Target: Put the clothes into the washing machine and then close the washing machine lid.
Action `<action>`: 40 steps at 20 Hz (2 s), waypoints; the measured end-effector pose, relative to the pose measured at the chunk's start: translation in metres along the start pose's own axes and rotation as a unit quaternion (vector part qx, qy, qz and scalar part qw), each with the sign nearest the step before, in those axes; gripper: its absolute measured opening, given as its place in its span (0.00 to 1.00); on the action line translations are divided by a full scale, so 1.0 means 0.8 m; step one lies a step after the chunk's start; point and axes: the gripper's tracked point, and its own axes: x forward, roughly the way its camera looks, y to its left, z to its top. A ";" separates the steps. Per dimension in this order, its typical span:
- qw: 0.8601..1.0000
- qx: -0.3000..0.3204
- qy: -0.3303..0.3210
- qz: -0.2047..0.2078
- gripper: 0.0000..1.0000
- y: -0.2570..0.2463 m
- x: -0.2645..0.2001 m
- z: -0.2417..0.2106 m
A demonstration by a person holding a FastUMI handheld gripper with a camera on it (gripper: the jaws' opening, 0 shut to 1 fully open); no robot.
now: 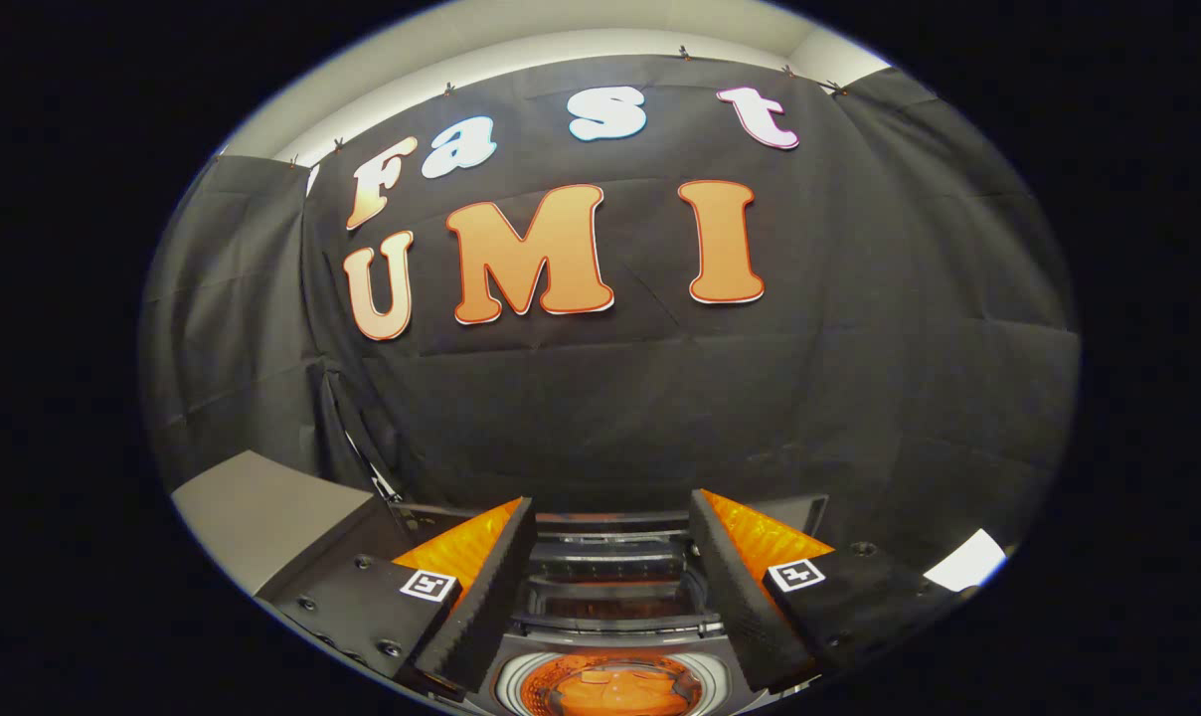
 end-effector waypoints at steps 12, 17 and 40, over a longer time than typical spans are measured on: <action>0.998 -0.009 0.056 -0.010 0.99 -0.007 0.132 -0.037; 0.998 -0.013 0.060 -0.001 0.98 -0.008 0.135 -0.036; 0.998 -0.017 0.067 0.009 0.99 -0.007 0.039 -0.057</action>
